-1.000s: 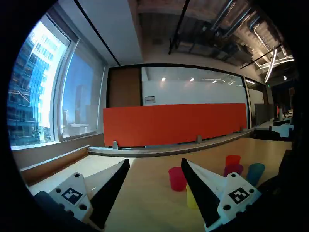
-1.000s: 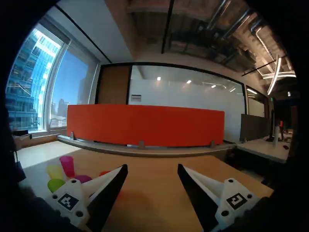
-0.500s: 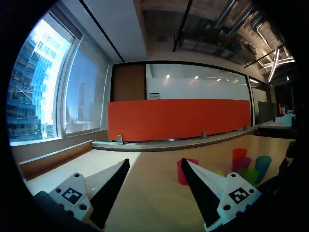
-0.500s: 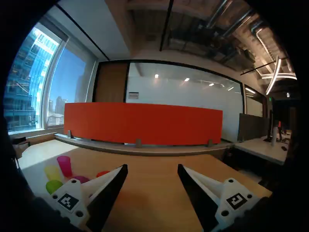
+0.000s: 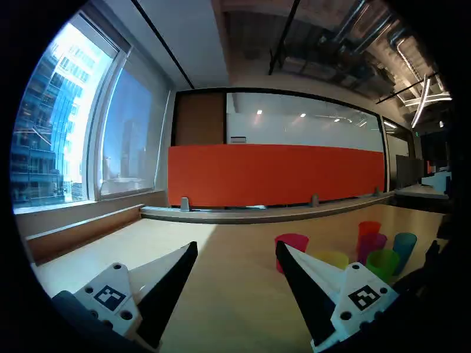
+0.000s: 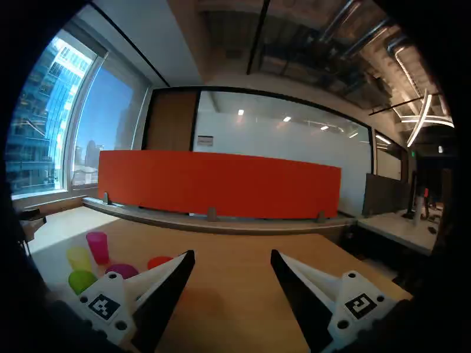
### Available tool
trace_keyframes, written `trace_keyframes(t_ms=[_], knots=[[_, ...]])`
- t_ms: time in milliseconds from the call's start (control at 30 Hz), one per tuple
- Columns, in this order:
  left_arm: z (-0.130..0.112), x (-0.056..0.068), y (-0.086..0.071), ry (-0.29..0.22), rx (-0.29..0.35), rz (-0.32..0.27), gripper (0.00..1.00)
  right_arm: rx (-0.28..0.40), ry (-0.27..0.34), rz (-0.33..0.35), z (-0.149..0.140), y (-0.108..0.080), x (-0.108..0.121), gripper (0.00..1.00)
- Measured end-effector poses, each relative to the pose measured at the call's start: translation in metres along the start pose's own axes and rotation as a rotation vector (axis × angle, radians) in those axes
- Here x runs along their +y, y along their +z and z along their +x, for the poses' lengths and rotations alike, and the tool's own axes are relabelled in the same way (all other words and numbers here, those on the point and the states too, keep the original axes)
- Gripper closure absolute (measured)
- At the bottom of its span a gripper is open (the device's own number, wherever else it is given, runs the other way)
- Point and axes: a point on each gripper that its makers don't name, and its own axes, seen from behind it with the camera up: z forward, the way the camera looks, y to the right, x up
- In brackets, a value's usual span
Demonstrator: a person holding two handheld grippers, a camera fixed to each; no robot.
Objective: Pour water
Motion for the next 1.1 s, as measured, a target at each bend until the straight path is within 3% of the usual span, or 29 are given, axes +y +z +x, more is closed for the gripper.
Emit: trace_keyframes(t_ms=[367,1100], knots=[[-0.007,-0.008,0.001,-0.013,-0.018,0.014,0.01,-0.002,-0.006,0.001,0.002,0.001,-0.003,0.00],[-0.012,-0.004,0.002,0.003,-0.031,0.008,0.01,0.015,0.004,0.001,0.004,0.001,-0.002,0.00]])
